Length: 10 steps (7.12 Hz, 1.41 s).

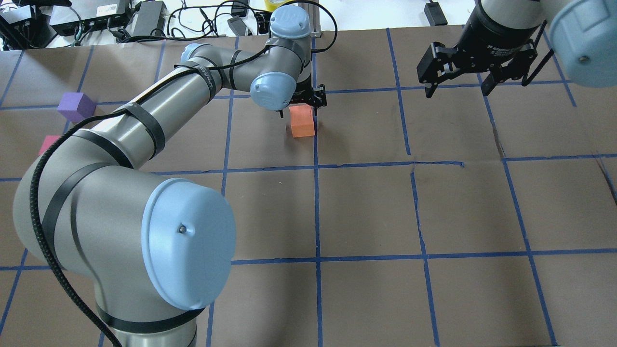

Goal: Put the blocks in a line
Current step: 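Reach the left gripper over the orange cube and grasp it, then lift the orange cube and carry it toward the purple and pink cubes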

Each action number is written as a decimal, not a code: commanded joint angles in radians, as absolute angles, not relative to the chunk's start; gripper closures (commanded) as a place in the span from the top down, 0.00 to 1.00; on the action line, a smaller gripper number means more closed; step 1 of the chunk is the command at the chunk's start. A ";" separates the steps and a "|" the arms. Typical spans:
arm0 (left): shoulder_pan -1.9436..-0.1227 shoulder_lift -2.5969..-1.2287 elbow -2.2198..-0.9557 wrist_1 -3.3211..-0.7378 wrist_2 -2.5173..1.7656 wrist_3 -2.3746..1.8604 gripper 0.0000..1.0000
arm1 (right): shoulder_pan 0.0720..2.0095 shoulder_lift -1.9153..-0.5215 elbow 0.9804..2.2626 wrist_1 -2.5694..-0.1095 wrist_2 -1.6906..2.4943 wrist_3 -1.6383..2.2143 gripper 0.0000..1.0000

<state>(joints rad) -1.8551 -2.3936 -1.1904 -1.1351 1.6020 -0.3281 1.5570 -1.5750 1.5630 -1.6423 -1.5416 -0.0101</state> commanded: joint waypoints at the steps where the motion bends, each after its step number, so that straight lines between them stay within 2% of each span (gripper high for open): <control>1: -1.856 -2.392 -1.193 -1.166 1.601 -0.324 0.92 | 1.559 -1.574 1.565 -1.644 -1.537 -0.008 1.00; 3: -1.858 -2.384 -1.193 -1.193 1.601 -0.339 0.62 | 1.557 -1.572 1.565 -1.644 -1.537 -0.006 1.00; 5: -1.861 -2.367 -1.195 -1.206 1.600 -0.377 0.40 | 1.557 -1.572 1.565 -1.646 -1.537 -0.006 1.00; 6: -1.861 -2.341 -1.195 -1.221 1.600 -0.377 0.31 | 1.557 -1.572 1.565 -1.644 -1.537 -0.005 1.00; 8: -1.859 -2.315 -1.253 -1.223 1.600 -0.434 0.26 | 1.557 -1.572 1.565 -1.643 -1.537 -0.005 1.00; 10: -1.820 -2.268 -1.255 -1.238 1.605 -0.422 0.03 | 1.555 -1.571 1.565 -1.644 -1.537 -0.005 1.00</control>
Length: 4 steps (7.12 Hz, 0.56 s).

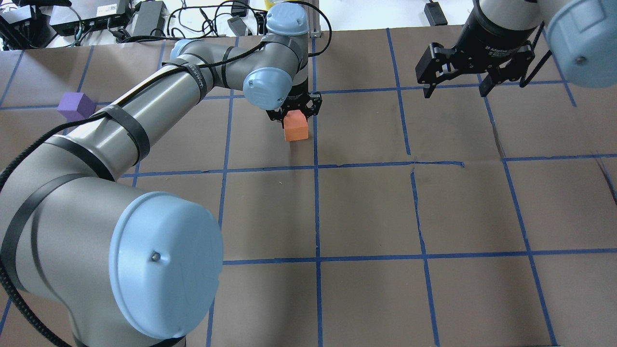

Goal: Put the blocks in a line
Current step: 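Lift the orange cube and carry it toward the purple and pink cubes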

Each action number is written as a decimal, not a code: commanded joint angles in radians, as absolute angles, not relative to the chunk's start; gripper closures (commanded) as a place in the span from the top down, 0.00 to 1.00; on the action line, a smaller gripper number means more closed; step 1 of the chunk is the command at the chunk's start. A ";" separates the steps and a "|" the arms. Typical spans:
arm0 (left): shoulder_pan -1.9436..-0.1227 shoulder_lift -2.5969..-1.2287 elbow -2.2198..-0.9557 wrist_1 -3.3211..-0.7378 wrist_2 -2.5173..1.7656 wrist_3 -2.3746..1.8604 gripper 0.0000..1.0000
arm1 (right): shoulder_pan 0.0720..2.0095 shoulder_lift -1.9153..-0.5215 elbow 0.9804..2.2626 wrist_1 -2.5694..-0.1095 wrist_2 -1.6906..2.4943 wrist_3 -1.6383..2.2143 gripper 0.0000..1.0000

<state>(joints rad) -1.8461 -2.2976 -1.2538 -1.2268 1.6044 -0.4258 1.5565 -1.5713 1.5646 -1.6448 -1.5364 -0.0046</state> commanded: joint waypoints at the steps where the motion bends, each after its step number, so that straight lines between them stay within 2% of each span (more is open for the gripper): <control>1: -1.746 -2.229 -1.262 -1.261 1.602 -0.420 0.04 | 1.557 -1.572 1.565 -1.644 -1.537 -0.005 1.00; 4: -1.527 -2.137 -1.250 -1.391 1.598 -0.217 0.00 | 1.555 -1.571 1.565 -1.646 -1.537 -0.005 1.00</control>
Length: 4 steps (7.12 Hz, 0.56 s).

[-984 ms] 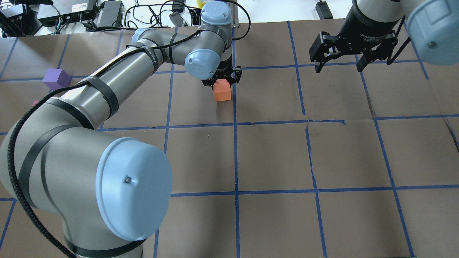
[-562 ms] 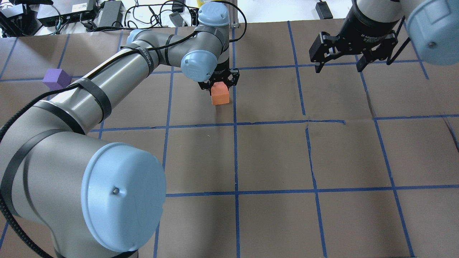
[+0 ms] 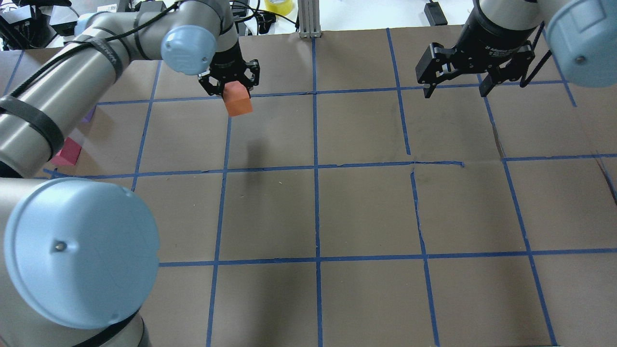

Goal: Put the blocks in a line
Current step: 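Lift the orange cube and carry it toward the purple and pink cubes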

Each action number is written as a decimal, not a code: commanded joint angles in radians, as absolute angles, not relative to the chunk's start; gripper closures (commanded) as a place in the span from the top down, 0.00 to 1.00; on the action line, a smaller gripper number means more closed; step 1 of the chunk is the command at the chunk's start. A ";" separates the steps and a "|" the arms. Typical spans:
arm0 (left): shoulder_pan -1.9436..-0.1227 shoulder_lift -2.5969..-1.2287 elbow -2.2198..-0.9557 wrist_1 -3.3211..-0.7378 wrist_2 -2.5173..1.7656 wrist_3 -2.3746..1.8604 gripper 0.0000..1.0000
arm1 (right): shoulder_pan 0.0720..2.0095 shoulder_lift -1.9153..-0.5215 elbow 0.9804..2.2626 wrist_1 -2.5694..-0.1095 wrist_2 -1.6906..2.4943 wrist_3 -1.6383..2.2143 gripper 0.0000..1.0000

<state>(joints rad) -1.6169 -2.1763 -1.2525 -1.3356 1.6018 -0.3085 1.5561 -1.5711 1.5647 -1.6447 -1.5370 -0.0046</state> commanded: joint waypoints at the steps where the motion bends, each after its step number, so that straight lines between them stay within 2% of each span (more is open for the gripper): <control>1: -1.478 -2.119 -1.252 -1.394 1.606 -0.093 0.00 | 1.555 -1.571 1.565 -1.646 -1.537 -0.005 1.00; 4: -1.289 -2.147 -1.250 -1.355 1.683 0.154 0.00 | 1.555 -1.572 1.565 -1.644 -1.539 -0.005 1.00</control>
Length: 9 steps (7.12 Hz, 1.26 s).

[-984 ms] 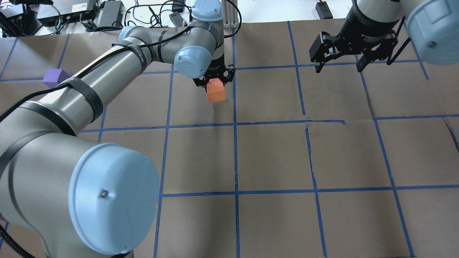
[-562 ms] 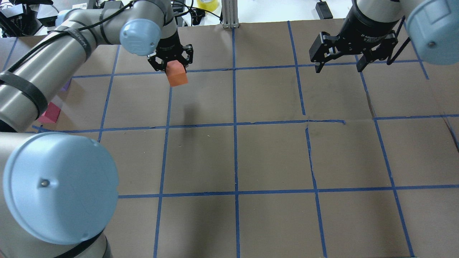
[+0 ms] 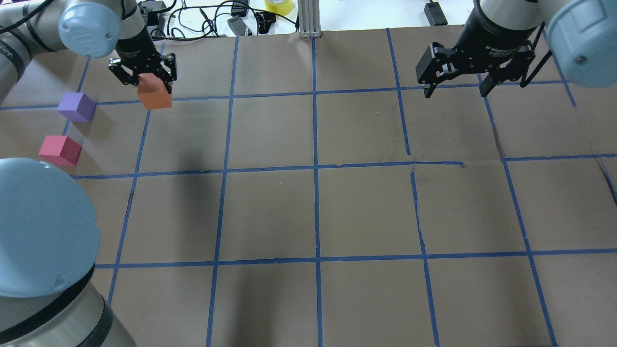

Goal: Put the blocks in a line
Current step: 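Lift the orange cube and carry it toward the purple and pink cubes, then lower the orange cube between the purple and pink cubes with the left gripper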

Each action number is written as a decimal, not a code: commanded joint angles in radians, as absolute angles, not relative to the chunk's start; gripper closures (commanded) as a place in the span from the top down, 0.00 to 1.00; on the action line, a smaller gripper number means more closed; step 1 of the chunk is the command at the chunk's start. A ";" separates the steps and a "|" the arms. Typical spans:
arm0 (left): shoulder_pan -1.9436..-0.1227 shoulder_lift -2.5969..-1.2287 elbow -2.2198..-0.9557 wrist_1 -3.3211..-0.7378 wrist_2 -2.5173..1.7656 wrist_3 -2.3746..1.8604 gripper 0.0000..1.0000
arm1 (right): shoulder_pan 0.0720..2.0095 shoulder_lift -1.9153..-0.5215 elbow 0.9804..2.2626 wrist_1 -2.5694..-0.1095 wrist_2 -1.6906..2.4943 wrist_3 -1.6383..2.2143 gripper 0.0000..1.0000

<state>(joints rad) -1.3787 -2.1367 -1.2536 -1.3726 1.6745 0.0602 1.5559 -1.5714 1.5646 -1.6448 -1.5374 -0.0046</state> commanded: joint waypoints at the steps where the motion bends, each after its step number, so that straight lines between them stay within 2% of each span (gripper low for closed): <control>1: -1.226 -2.149 -1.259 -1.353 1.684 0.296 0.00 | 1.555 -1.571 1.565 -1.644 -1.537 -0.005 1.00; 6: -1.034 -2.249 -1.221 -1.220 1.648 0.627 0.00 | 1.554 -1.571 1.565 -1.644 -1.537 -0.005 1.00; 7: -1.020 -2.276 -1.182 -1.229 1.620 0.630 0.00 | 1.554 -1.571 1.565 -1.646 -1.537 -0.005 1.00; 9: -1.019 -2.292 -1.181 -1.242 1.631 0.684 0.00 | 1.554 -1.571 1.565 -1.646 -1.537 -0.005 1.00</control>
<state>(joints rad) -1.0225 -2.2816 -1.1857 -1.2354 1.6278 0.6465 1.5540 -1.5708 1.5647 -1.6451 -1.5371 -0.0046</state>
